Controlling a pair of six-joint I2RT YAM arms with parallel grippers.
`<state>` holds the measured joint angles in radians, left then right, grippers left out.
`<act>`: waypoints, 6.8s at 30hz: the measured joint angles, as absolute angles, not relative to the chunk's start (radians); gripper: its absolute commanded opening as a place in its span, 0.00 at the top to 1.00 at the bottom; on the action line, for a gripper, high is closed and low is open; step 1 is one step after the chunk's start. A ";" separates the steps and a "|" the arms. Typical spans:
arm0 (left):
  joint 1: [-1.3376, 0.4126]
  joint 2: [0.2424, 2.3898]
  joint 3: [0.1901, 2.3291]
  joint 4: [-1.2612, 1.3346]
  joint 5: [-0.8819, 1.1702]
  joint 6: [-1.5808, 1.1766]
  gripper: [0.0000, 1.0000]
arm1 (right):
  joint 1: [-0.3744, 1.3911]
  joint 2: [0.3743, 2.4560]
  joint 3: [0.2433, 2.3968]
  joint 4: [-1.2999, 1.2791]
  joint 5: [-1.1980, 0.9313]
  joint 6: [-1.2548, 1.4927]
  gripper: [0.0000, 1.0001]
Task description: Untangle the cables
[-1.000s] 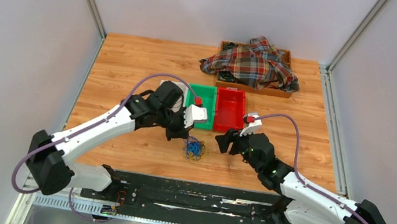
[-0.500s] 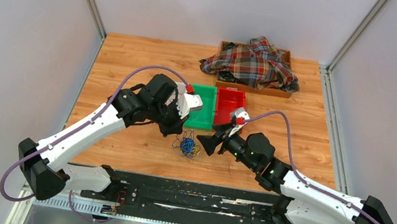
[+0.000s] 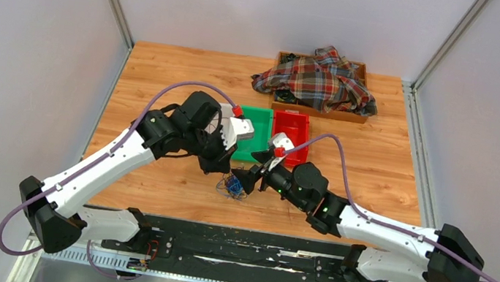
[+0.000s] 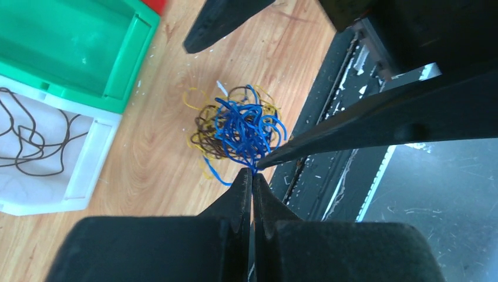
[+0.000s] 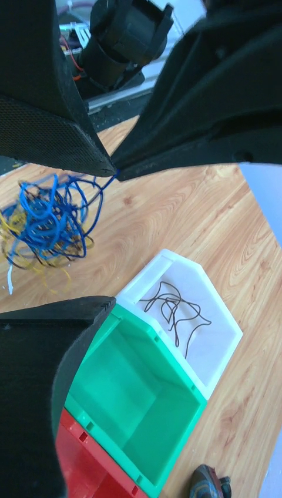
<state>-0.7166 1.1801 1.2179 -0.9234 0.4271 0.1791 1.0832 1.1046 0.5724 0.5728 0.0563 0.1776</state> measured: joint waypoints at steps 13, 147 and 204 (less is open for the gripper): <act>-0.717 1.167 1.266 -0.961 0.555 0.215 0.99 | 1.096 1.231 0.583 0.630 0.105 0.125 0.27; -0.717 1.111 1.588 -0.032 0.037 0.342 1.00 | 1.086 0.975 0.332 0.671 0.450 0.263 0.22; -0.717 1.323 1.325 -0.163 -0.063 0.446 0.99 | 0.929 0.842 0.295 0.547 0.540 0.348 0.28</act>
